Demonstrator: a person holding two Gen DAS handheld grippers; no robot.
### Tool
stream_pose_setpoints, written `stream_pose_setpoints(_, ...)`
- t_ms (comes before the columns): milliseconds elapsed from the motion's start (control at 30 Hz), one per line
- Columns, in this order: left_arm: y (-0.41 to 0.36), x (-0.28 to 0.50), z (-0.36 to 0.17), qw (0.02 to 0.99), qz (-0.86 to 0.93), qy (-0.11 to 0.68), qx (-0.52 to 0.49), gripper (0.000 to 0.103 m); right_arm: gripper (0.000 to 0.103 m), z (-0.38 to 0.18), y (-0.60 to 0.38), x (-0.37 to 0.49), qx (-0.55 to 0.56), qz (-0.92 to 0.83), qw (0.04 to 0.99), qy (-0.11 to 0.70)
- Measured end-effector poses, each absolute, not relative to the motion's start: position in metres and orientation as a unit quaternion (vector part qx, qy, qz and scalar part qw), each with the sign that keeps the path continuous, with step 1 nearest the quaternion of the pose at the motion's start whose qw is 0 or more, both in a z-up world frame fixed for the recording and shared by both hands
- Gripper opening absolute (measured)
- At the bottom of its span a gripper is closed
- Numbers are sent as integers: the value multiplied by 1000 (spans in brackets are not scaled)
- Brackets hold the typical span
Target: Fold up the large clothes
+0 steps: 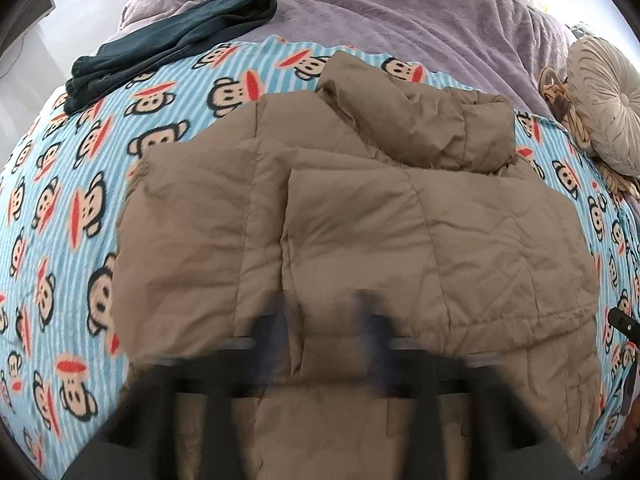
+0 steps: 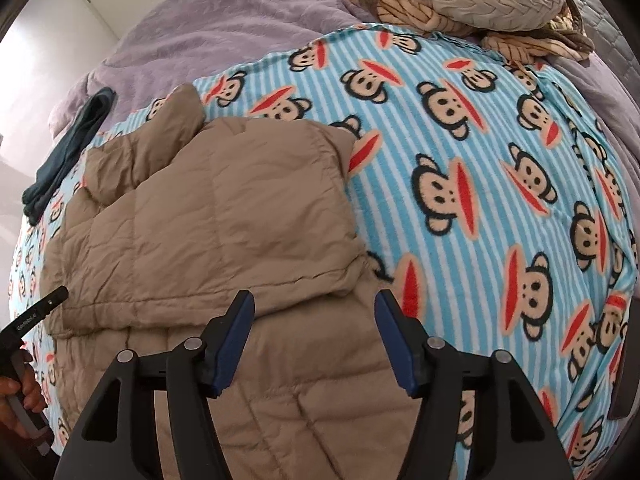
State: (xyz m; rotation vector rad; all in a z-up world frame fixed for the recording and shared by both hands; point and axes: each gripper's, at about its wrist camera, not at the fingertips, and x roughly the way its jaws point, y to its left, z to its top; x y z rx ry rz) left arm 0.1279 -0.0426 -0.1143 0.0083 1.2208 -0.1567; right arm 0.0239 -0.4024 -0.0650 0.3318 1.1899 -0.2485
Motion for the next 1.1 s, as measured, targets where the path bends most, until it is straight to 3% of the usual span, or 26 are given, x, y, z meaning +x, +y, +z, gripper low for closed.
stream_pose_setpoints(33,-40,122,-109,826,-63,560,2,103,73,-65,-401,24,154,-114,808,557)
stream_pose_setpoints(400,-29,94,-90,833,-56,551,5,103,81,-51,-380,18,145,-103,816,550)
stream_pose_setpoints(500,-30,89,-88,831,-55,553,7,103,93,-47,-375,16,139,-100,820,546)
stream_pose_setpoints(1100,-39,56,-55,835,-60,546,24,103,94,-14,-361,-13,134,-107,843,509)
